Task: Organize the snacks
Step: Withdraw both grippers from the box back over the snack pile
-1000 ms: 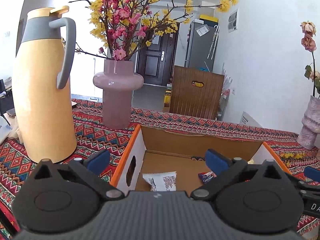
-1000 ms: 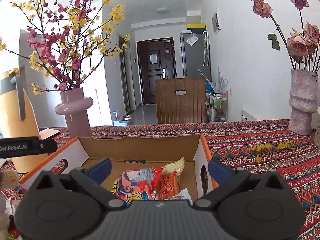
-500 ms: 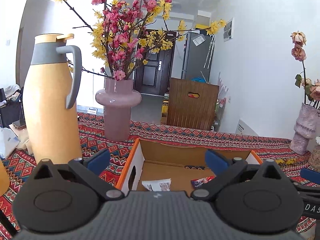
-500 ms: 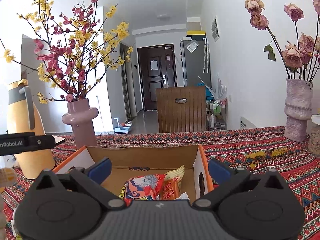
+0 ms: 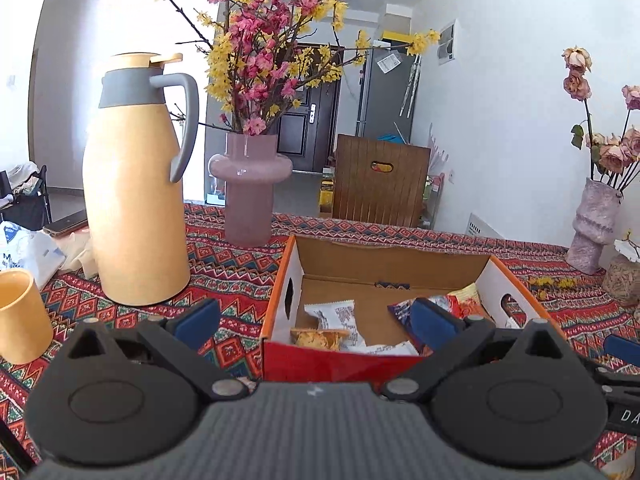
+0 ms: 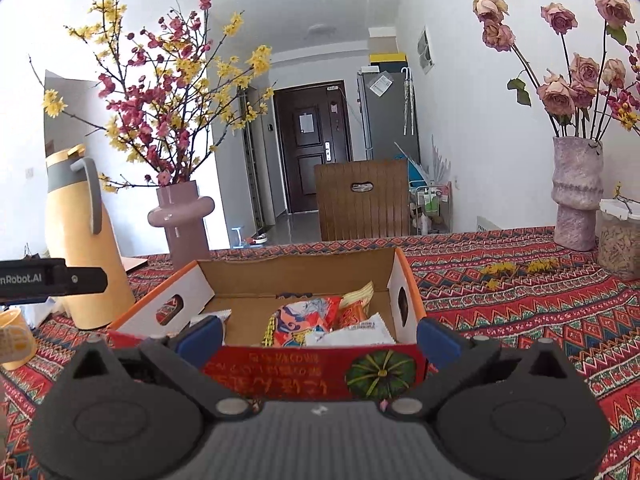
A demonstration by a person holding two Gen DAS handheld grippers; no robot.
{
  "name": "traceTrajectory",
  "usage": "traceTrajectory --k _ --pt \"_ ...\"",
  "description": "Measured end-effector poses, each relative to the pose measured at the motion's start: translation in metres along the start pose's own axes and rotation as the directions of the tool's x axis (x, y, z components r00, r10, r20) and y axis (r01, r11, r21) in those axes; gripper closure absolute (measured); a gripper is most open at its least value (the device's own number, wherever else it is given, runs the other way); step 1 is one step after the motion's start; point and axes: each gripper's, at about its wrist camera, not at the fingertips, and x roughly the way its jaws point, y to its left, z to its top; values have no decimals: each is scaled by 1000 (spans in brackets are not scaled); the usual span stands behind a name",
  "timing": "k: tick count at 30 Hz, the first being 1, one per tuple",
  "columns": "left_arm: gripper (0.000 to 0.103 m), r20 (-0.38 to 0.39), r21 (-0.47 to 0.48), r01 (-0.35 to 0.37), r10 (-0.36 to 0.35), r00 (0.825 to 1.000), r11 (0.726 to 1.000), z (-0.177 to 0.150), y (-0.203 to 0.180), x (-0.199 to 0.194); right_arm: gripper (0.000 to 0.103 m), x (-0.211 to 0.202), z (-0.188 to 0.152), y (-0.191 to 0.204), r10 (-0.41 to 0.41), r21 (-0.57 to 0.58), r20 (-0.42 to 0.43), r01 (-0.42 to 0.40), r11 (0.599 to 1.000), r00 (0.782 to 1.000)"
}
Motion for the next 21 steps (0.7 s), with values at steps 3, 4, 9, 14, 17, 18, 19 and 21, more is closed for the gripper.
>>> traceTrajectory --k 3,4,9,14,17,18,19,21 --pt "0 -31 19 6 -5 1000 1000 -19 7 -5 0 -10 -15 3 26 1 -43 -26 1000 999" --pt "0 -45 23 8 -7 999 1000 -25 10 -5 0 -13 -20 4 29 -1 -56 -29 1000 998" --pt "0 -85 23 18 -16 996 1000 -50 23 -13 0 -26 -44 4 22 18 -111 -20 1000 994" --pt "0 -89 30 22 -19 996 999 -67 31 -14 0 -33 -60 1 3 34 -145 2 999 989" --pt "0 -94 33 12 -9 996 999 -78 32 -7 0 -34 -65 -3 1 55 -161 8 998 987" --pt "0 -91 32 11 -8 996 999 -80 32 -5 0 -34 -65 -2 -3 52 -164 12 999 987" --pt "0 -89 31 14 -11 996 999 -80 32 -4 0 -34 -66 -1 -10 44 -165 17 999 986" --pt "0 -83 31 26 -23 996 999 -81 32 -5 0 -33 -66 0 -14 33 -171 20 999 985"
